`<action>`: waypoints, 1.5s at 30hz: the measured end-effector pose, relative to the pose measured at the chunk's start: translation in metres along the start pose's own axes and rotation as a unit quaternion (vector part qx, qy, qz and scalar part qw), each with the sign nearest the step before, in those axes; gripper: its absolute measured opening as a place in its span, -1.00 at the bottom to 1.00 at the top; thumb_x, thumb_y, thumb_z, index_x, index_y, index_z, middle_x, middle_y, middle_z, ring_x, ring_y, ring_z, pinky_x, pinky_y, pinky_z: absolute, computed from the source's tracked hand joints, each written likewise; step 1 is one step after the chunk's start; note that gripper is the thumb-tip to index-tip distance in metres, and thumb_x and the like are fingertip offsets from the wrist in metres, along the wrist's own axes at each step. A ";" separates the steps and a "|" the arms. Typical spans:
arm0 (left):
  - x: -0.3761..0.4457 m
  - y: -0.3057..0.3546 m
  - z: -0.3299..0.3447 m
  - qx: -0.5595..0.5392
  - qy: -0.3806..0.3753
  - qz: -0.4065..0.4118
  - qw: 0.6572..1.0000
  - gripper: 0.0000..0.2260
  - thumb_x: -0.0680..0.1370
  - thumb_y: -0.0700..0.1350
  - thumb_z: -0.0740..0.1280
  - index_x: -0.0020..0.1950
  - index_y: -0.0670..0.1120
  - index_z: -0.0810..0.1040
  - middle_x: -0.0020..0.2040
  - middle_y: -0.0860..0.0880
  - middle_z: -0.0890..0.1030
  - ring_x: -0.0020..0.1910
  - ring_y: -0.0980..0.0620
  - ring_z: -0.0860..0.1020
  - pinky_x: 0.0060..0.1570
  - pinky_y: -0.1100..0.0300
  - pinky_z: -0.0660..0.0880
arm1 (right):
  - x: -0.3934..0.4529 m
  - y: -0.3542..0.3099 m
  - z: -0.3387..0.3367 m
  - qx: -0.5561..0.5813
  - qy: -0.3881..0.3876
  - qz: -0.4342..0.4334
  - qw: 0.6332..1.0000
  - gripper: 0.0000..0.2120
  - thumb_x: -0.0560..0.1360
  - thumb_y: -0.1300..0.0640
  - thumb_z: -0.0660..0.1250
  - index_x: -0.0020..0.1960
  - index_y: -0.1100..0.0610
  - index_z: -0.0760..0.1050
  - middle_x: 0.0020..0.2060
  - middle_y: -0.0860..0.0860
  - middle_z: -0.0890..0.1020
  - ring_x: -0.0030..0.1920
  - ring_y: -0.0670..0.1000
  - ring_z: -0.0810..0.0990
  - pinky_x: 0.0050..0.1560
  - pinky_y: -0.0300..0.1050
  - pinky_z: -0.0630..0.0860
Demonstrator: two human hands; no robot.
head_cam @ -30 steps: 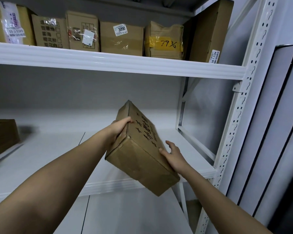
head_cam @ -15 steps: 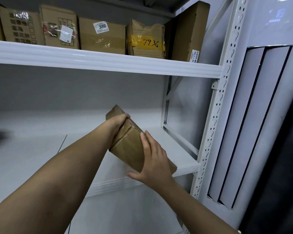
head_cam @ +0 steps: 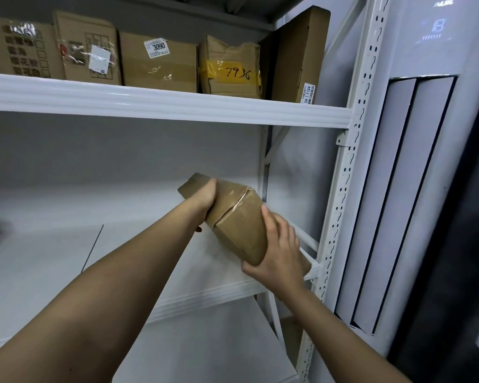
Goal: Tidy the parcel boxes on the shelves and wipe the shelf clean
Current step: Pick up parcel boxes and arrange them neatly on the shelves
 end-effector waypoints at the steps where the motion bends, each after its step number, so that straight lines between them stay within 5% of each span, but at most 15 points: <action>1: -0.001 0.002 0.001 -0.019 -0.005 0.005 1.000 -0.60 0.55 0.27 0.06 0.13 -0.01 0.41 0.08 -0.08 0.55 0.04 -0.12 0.52 0.06 0.02 0.42 | 0.001 0.002 -0.007 0.018 0.006 0.010 1.000 0.04 0.17 -0.22 0.34 0.53 -0.13 -0.09 0.30 0.04 0.33 0.23 0.07 0.35 0.25 -0.02 0.28; 3: -0.004 -0.001 0.005 -0.056 -0.021 -0.004 0.998 -0.58 0.60 0.25 0.03 0.24 -0.03 0.37 0.08 -0.07 0.52 0.02 -0.12 0.50 0.04 0.00 0.41 | 0.003 0.006 -0.021 0.045 0.022 0.021 0.999 0.01 0.18 -0.20 0.36 0.52 -0.19 -0.08 0.29 0.02 0.29 0.25 0.04 0.33 0.28 0.00 0.28; 7: -0.002 -0.007 0.017 -0.114 -0.050 0.016 0.992 -0.31 0.53 0.35 0.05 0.56 0.02 0.09 0.48 -0.09 0.29 0.38 -0.16 0.34 0.19 -0.09 0.38 | 0.004 0.016 -0.049 0.090 0.031 0.062 0.993 -0.04 0.20 -0.26 0.35 0.45 -0.41 -0.12 0.24 -0.14 0.21 0.28 -0.05 0.28 0.26 0.01 0.36; 15: -0.028 -0.010 0.062 -0.139 -0.127 0.067 0.980 -0.38 0.57 0.34 -0.09 0.57 0.09 0.04 0.51 -0.05 0.26 0.46 -0.07 0.26 0.42 -0.11 0.19 | -0.011 0.042 -0.105 0.193 0.094 0.140 0.966 -0.14 0.20 -0.24 0.39 0.39 -0.49 0.03 0.21 -0.22 0.28 0.28 -0.15 0.34 0.26 -0.10 0.33; 20: 0.005 -0.027 0.097 -0.138 -0.119 0.085 0.980 -0.18 0.35 0.52 -0.02 0.53 0.16 0.14 0.51 0.02 0.26 0.46 -0.04 0.26 0.42 -0.16 0.18 | -0.024 0.063 -0.148 0.255 0.145 0.159 0.943 -0.18 0.26 -0.07 0.45 0.40 -0.39 0.12 0.18 -0.47 0.23 0.18 -0.52 0.26 0.18 -0.32 0.28; 23: 0.012 -0.037 0.126 -0.116 -0.111 0.075 0.984 -0.07 0.20 0.62 0.00 0.50 0.23 0.16 0.50 0.02 0.28 0.47 -0.06 0.24 0.42 -0.21 0.14 | -0.033 0.081 -0.184 0.287 0.168 0.173 0.927 -0.16 0.22 -0.16 0.43 0.43 -0.34 0.15 0.29 -0.36 0.28 0.28 -0.37 0.30 0.27 -0.17 0.33; 29: -0.092 -0.014 0.146 -0.100 -0.086 0.073 0.989 -0.39 0.56 0.33 -0.01 0.56 0.19 -0.09 0.57 -0.06 0.05 0.53 -0.14 0.05 0.45 -0.25 -0.01 | -0.050 0.109 -0.248 0.308 0.193 0.163 0.917 -0.17 0.26 -0.07 0.44 0.47 -0.23 0.19 0.39 -0.27 0.30 0.35 -0.30 0.29 0.30 -0.21 0.28; 32: -0.103 -0.021 0.159 -0.104 -0.053 0.065 0.991 -0.39 0.58 0.26 0.06 0.56 0.18 -0.11 0.56 -0.09 0.06 0.52 -0.15 0.07 0.46 -0.22 0.02 | -0.061 0.120 -0.272 0.326 0.209 0.164 0.907 -0.16 0.22 -0.14 0.41 0.46 -0.22 0.20 0.38 -0.31 0.31 0.35 -0.34 0.30 0.33 -0.21 0.29; 38: -0.134 -0.027 0.163 -0.173 0.057 0.028 0.983 -0.38 0.59 0.16 0.16 0.57 0.16 -0.07 0.53 -0.16 -0.03 0.45 -0.20 0.17 0.43 -0.09 0.18 | -0.079 0.140 -0.308 0.360 0.218 0.175 0.890 -0.19 0.23 -0.15 0.41 0.44 -0.29 0.21 0.42 -0.19 0.32 0.39 -0.13 0.34 0.39 0.11 0.35; 45: -0.163 -0.026 0.168 -0.256 0.120 -0.023 0.959 -0.38 0.59 0.24 0.07 0.57 0.07 -0.05 0.47 -0.20 0.15 0.38 -0.23 0.27 0.34 -0.12 0.27 | -0.099 0.149 -0.344 0.375 0.232 0.163 0.883 -0.19 0.17 -0.13 0.42 0.39 -0.35 0.26 0.41 -0.15 0.37 0.37 -0.08 0.39 0.34 0.17 0.39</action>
Point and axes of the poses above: each hand's wrist, its own x-axis towards the middle knuckle, its own z-axis out of the palm, y = z × x, the point moved 7 cm from there along x, towards the middle knuckle
